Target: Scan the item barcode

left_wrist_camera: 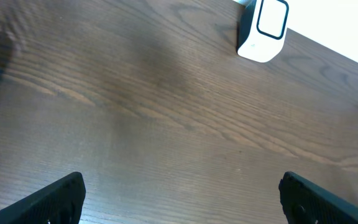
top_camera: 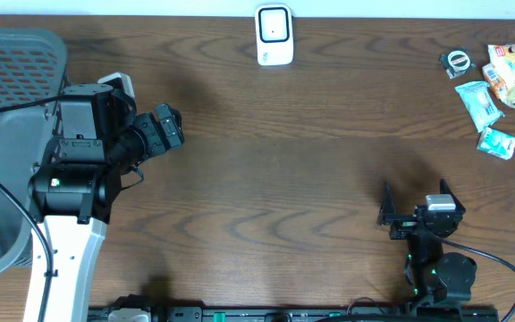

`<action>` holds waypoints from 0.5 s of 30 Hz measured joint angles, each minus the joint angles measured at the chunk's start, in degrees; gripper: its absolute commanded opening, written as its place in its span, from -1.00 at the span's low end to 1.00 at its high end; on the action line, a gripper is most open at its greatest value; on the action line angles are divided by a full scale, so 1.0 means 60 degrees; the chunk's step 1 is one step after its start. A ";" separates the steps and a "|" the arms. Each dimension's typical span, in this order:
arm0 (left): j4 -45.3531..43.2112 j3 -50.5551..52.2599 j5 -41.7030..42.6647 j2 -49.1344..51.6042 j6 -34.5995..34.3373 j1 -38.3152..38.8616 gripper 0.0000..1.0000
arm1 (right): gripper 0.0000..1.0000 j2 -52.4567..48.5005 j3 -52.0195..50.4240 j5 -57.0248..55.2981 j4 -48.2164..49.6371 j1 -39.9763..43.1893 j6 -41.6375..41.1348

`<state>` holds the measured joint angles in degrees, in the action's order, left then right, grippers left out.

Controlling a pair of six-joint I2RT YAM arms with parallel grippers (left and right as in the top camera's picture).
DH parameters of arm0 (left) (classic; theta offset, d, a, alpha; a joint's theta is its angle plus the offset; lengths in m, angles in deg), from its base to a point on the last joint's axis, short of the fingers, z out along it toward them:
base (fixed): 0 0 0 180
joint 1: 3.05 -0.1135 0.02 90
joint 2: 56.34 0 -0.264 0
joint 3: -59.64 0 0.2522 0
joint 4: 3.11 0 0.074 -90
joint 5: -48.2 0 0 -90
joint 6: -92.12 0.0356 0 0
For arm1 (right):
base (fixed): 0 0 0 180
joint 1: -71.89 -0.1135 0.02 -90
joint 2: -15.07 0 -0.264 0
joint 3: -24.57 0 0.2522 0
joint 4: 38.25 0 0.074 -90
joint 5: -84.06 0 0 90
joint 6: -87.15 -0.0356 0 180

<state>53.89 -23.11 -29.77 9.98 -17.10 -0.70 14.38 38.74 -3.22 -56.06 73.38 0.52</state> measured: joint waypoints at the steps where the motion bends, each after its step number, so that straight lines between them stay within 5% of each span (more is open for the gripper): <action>1: 0.0000 0.0000 0.0000 0.0000 0.0000 0.0000 0.95 | 0.99 0.0000 0.0000 -0.0033 0.0000 -0.0069 -0.0004; 15: 0.0000 0.0000 0.0000 0.0000 0.0000 0.0000 0.95 | 0.99 0.0000 0.0000 -0.0237 -0.0007 -0.0616 -0.0015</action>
<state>53.89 -23.11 -29.77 9.98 -17.10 -0.70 14.38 38.74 -4.64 -56.11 69.69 0.44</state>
